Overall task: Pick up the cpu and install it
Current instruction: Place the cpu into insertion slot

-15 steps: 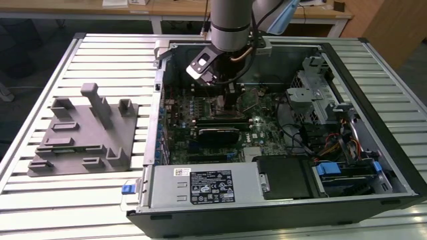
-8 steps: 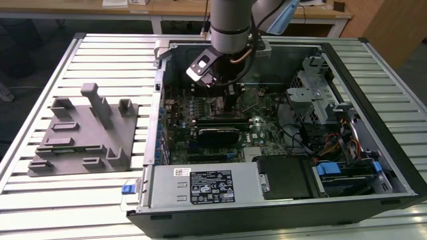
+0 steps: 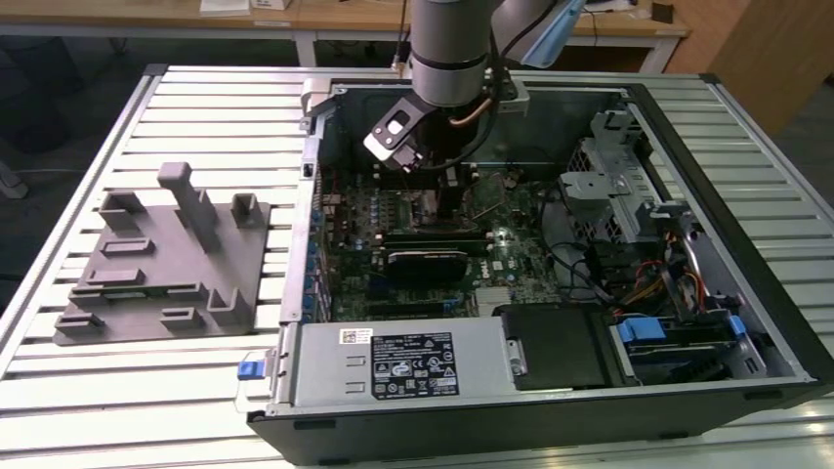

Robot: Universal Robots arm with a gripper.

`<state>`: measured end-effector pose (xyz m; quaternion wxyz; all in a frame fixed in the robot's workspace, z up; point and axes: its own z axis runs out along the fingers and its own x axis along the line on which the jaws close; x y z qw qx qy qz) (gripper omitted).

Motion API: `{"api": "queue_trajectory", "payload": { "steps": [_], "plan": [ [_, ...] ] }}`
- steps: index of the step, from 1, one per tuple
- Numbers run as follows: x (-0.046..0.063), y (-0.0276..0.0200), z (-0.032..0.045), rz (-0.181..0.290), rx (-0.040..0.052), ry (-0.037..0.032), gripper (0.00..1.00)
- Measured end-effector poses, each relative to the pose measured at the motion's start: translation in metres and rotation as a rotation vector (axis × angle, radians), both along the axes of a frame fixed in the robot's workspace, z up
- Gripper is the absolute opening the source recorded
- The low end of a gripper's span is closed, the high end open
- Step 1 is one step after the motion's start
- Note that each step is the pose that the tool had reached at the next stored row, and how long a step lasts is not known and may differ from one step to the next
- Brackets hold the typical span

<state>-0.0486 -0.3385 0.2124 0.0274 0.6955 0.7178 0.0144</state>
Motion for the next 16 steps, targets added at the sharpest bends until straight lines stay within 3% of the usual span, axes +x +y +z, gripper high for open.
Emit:
{"api": "queue_trajectory", "payload": {
  "steps": [16],
  "plan": [
    [0.0, 0.0, -0.0055, -0.003, 0.0, 0.0001, 0.55]
  ]
}}
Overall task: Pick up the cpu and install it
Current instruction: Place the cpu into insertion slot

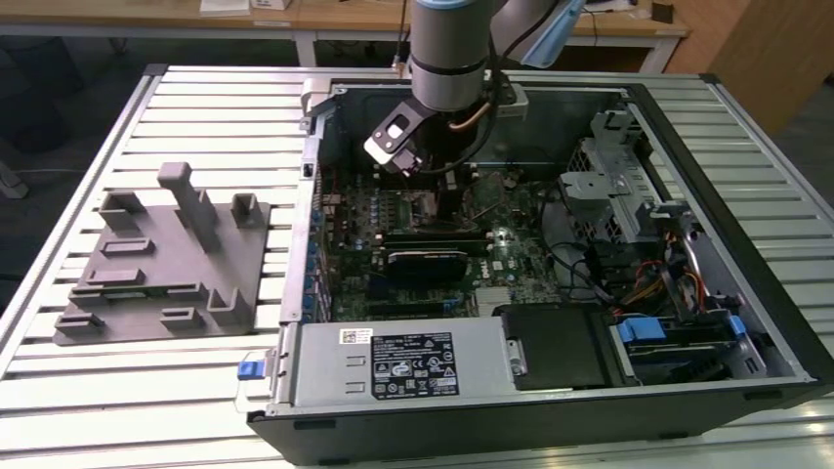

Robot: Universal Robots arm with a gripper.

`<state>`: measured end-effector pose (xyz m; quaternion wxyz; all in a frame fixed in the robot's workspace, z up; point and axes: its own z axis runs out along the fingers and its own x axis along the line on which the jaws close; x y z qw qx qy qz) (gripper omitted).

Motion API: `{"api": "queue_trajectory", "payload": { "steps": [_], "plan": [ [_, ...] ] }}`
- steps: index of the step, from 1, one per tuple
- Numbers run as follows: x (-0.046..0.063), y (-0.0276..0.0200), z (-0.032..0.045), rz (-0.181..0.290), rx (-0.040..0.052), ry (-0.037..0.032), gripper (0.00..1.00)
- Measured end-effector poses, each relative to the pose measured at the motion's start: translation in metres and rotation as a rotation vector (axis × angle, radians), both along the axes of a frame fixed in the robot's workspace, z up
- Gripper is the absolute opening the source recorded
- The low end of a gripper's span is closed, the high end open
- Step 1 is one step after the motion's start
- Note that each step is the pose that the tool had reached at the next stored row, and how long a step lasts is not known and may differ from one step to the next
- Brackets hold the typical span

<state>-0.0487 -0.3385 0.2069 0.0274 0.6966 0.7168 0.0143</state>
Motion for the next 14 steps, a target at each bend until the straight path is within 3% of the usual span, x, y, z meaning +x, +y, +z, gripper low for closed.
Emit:
{"api": "queue_trajectory", "payload": {
  "steps": [14],
  "plan": [
    [0.0, 0.0032, -0.0019, -0.004, 0.0, 0.0, 0.55]
  ]
}}
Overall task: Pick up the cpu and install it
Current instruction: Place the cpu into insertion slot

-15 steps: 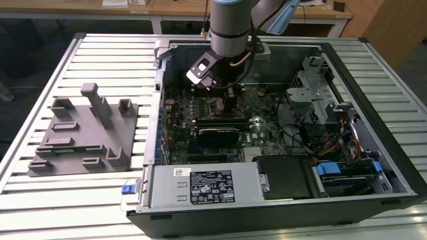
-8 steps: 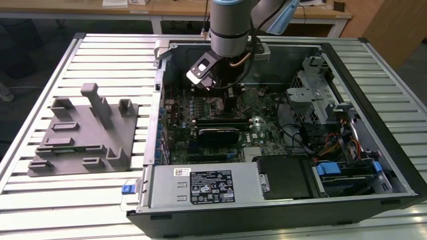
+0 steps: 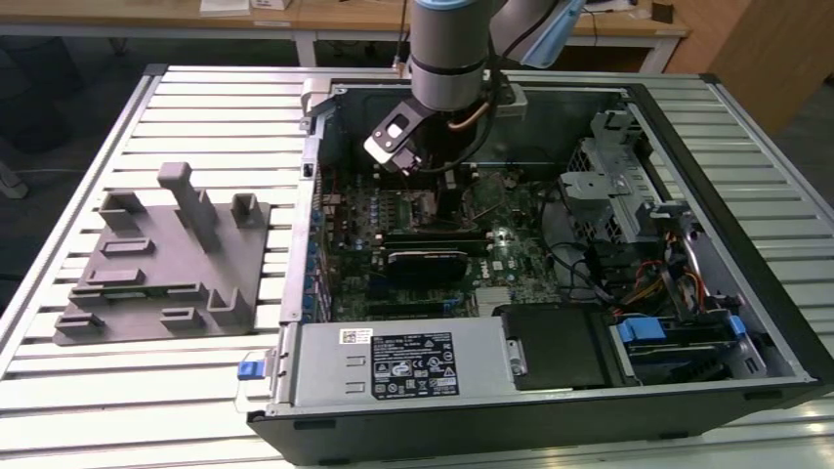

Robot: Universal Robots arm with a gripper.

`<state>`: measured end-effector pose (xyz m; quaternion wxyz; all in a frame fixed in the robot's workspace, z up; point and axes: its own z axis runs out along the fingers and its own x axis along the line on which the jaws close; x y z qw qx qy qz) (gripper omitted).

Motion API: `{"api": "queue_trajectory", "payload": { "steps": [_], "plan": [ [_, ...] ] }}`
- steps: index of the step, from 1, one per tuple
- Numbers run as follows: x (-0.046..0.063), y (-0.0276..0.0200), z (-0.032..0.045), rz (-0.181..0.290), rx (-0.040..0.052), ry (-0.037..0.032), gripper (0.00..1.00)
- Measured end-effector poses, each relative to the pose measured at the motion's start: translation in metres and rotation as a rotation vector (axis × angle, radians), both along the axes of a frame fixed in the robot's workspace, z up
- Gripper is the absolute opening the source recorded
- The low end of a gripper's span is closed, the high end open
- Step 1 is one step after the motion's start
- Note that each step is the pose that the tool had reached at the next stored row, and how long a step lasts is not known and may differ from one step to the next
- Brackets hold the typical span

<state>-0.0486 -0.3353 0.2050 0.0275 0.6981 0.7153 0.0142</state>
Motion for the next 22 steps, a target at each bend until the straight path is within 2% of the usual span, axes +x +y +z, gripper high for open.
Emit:
{"api": "queue_trajectory", "payload": {
  "steps": [22],
  "plan": [
    [0.0, 0.0, -0.0111, -0.007, -0.0002, 0.0002, 0.55]
  ]
}}
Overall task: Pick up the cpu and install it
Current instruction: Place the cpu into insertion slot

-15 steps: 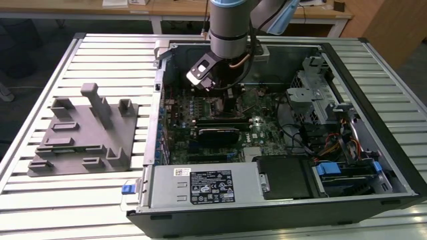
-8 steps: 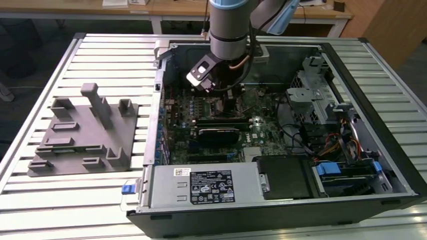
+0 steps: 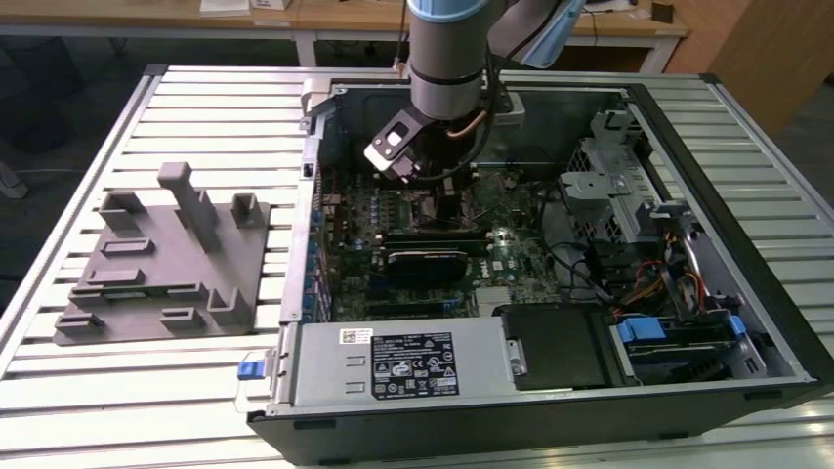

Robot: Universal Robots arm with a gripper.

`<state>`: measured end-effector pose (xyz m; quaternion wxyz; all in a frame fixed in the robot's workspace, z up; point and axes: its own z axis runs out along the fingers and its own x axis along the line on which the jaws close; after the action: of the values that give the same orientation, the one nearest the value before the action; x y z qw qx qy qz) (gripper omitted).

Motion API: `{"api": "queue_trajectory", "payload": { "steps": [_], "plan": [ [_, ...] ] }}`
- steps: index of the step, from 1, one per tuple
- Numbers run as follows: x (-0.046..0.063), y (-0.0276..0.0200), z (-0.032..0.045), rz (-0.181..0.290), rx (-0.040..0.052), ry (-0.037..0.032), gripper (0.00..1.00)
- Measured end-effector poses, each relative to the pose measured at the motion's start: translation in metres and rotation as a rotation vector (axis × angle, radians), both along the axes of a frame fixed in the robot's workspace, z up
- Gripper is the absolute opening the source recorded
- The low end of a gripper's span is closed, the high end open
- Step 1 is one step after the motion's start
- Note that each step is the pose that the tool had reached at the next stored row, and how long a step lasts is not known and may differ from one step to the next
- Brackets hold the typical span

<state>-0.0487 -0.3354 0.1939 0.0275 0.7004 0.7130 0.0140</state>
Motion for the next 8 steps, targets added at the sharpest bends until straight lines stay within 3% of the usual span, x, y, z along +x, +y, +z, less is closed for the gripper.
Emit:
{"api": "queue_trajectory", "payload": {
  "steps": [8],
  "plan": [
    [0.0002, 0.0007, -0.0012, 0.0, 0.0, 0.0, 0.55]
  ]
}}
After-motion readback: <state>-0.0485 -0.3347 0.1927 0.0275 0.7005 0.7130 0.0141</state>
